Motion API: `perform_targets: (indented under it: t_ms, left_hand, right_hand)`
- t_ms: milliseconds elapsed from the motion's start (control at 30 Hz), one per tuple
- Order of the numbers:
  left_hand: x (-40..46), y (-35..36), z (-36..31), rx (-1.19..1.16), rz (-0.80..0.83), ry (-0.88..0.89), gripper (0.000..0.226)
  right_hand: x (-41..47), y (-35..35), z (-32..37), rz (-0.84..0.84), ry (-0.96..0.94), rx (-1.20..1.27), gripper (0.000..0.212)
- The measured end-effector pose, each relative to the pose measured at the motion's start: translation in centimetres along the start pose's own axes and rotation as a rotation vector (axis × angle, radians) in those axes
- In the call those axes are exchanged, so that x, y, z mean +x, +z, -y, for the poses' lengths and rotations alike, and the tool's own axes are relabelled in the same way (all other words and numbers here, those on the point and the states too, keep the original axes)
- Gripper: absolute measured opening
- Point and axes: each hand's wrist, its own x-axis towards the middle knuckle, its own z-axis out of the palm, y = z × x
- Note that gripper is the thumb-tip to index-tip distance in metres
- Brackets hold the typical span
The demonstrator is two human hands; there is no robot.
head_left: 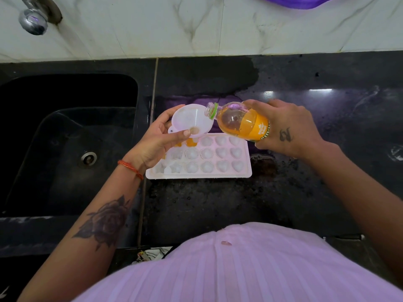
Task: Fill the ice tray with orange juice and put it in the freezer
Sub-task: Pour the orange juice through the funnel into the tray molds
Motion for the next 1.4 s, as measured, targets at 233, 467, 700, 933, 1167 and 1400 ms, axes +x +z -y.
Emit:
perform_targets:
  t_ms: [233,467,700,933,1167,1400]
  left_hand:
    - [0.7,1.2,0.0,0.019,0.015,-0.023,0.065]
    - [1.0,1.8,0.3,0.068,0.026,-0.023,0.064]
    - [0.9,2.0,0.2,0.092,0.029,-0.028,0.067]
    - [0.9,2.1,0.1,0.093,0.037,-0.029,0.07]
    - [0.9,2.1,0.1,0.088,0.039,-0.028,0.069]
    - [0.9,2.1,0.1,0.082,0.033,-0.03,0.068]
  right_hand:
    - [-0.8,0.1,-0.9,0.005,0.03,-0.012,0.085]
    - [-1.5,0.0,-1.4,0.015,0.045,-0.098,0.083]
    - [-1.5,-0.1,-1.1,0.004,0.036,-0.166,0.081]
    - [-1.1,-0.1,-1.2,0.001,0.031,-0.215,0.078]
    - [-1.0,-0.4,-1.0,0.005,0.039,-0.173,0.078]
    - [-1.1,-0.1,-1.0,0.011,0.06,-0.077,0.083]
